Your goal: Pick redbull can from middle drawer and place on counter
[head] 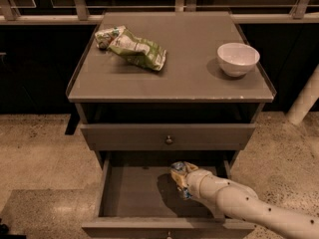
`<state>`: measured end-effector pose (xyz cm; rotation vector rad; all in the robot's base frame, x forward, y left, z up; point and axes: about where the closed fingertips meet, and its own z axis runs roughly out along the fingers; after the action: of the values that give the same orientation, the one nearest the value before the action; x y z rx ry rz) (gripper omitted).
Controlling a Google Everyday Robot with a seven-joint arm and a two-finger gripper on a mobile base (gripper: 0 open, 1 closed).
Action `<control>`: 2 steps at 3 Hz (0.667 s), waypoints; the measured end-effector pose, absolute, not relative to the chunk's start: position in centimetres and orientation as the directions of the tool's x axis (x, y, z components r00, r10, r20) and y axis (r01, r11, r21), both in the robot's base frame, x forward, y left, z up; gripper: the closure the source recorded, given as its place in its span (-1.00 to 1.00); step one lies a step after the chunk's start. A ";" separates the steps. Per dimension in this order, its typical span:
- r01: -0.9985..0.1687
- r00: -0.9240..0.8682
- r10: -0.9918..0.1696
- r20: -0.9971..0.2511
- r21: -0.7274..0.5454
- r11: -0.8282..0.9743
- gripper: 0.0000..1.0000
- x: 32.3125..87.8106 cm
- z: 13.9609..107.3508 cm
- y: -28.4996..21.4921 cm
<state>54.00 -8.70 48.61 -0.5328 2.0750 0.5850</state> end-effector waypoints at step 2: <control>-0.552 -0.460 -0.124 -0.879 0.174 0.815 1.00 53.7 50.5 -10.0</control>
Offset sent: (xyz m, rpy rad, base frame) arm -0.0032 -0.0169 0.0381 0.0148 -0.1615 -0.0754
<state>53.71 -9.98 50.46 -0.5007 2.0131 0.5483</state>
